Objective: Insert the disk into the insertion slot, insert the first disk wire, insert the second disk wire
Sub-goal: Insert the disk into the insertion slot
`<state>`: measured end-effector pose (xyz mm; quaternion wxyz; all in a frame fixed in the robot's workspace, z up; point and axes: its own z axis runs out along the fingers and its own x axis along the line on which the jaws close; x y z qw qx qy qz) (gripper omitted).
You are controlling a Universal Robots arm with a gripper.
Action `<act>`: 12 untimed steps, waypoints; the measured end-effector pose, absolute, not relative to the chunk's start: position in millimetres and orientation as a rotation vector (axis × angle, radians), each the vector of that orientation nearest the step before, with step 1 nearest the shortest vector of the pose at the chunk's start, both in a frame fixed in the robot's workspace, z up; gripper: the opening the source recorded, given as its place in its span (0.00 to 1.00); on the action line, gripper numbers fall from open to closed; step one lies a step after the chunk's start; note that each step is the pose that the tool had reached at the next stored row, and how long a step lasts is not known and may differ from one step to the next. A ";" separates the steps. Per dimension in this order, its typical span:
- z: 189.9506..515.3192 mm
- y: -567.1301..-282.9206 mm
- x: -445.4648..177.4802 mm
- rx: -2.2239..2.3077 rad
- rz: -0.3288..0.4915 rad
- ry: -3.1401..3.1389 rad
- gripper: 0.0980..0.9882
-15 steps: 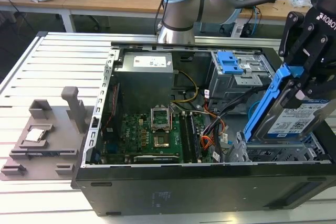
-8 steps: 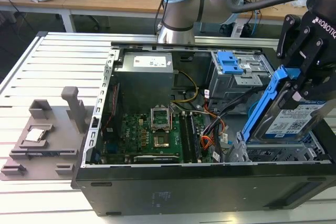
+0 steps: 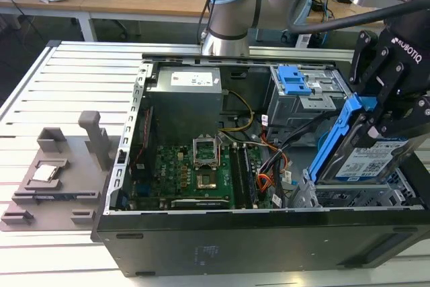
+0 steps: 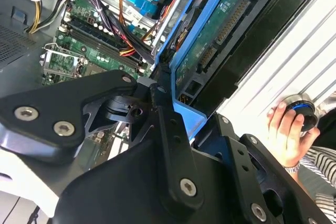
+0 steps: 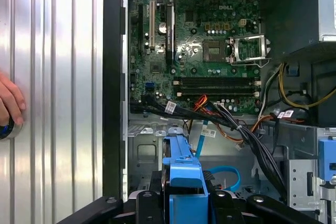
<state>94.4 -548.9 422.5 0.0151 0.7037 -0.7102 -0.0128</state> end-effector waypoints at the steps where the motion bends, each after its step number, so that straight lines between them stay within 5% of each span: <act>1: 421.6 -548.9 94.4 2.190 -0.040 -2.210 0.30; 12: 410.4 -548.9 94.4 2.190 -0.040 -2.210 0.30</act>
